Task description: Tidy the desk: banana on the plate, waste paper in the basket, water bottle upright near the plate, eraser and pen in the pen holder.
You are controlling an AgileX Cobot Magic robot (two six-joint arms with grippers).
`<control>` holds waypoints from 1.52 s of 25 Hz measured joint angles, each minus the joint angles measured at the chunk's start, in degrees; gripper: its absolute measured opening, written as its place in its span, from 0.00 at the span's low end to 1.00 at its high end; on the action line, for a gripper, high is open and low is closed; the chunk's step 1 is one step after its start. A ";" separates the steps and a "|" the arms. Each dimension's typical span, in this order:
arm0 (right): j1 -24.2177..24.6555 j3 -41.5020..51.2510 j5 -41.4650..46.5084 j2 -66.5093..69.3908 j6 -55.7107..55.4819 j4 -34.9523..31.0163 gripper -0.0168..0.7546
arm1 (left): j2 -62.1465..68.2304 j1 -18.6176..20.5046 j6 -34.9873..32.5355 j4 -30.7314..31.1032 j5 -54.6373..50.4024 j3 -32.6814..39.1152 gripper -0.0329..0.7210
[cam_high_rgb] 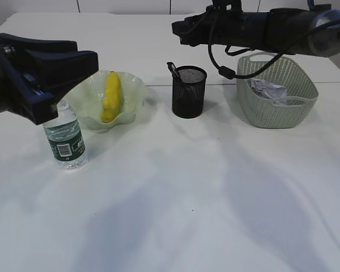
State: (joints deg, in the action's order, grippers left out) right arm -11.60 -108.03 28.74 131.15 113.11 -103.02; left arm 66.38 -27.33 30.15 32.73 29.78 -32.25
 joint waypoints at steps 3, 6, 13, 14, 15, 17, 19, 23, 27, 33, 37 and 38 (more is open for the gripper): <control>0.00 0.00 0.41 -1.67 -0.99 0.00 0.42 | -1.16 0.00 0.00 -0.41 -3.56 0.00 0.44; 0.00 0.00 0.73 -3.43 -6.26 3.17 0.42 | -2.60 0.00 0.00 -0.65 -5.81 0.00 0.44; 0.00 0.60 3.06 -7.62 -22.26 21.97 0.42 | -6.04 0.00 0.00 -1.53 -10.50 0.00 0.44; 0.00 1.19 3.40 -8.50 -24.22 24.38 0.43 | -6.52 0.00 0.00 -1.89 -11.38 0.00 0.44; 0.00 1.67 3.46 -9.31 -25.68 26.27 0.43 | -7.12 0.00 0.00 -2.17 -12.33 0.00 0.44; 0.00 3.01 3.62 -11.26 -29.49 30.36 0.43 | -8.27 0.00 0.00 -3.10 -14.25 0.00 0.44; 0.00 5.09 3.96 -13.89 -32.89 34.00 0.43 | -9.64 0.00 0.00 -3.64 -16.51 0.00 0.44; 0.00 8.83 4.32 -18.31 -36.65 38.81 0.43 | -12.84 0.00 0.00 -5.14 -20.76 0.00 0.44; 0.00 16.05 5.13 -27.24 -41.95 46.43 0.44 | -16.22 0.00 0.00 -5.66 -24.35 0.00 0.44; 0.00 24.40 5.40 -37.86 -42.92 47.49 0.44 | -22.20 0.00 0.00 -6.17 -32.42 0.00 0.44; 0.00 29.70 5.75 -43.51 -43.06 47.49 0.44 | -26.61 0.00 0.00 -8.40 -37.13 0.00 0.44; 0.00 30.89 5.86 -44.69 -43.27 47.61 0.44 | -27.79 0.00 0.00 -8.79 -38.14 0.00 0.44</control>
State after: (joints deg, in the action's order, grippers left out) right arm -11.60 -77.14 34.60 86.46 69.83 -55.40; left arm 38.59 -27.33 30.15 23.95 -8.36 -32.25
